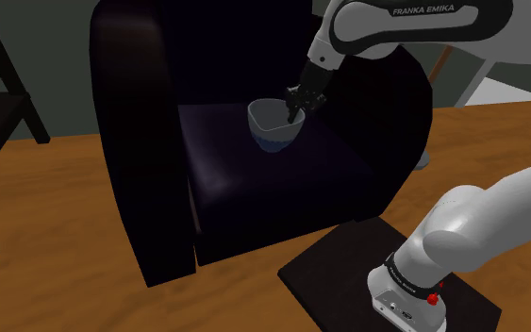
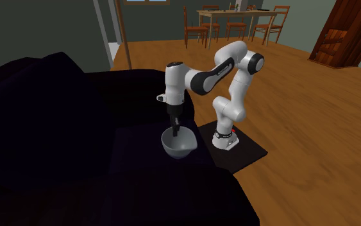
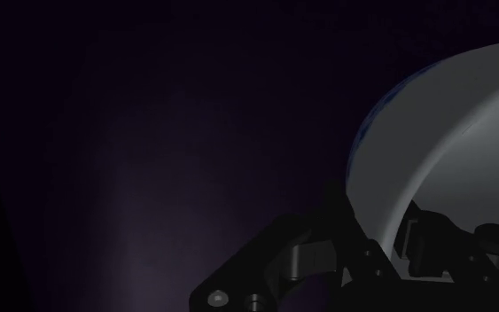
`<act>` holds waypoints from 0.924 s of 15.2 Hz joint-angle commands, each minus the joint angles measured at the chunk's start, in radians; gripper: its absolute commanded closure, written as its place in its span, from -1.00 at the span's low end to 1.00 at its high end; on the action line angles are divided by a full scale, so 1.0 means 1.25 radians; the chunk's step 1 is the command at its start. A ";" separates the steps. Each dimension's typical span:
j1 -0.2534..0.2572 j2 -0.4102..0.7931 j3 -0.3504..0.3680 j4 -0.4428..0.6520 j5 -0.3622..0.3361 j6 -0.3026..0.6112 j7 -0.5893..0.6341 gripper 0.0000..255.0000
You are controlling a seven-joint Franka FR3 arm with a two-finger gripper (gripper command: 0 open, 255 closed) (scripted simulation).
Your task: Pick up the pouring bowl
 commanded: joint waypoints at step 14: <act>-0.002 0.005 -0.004 0.147 -0.008 -0.139 0.020 1.00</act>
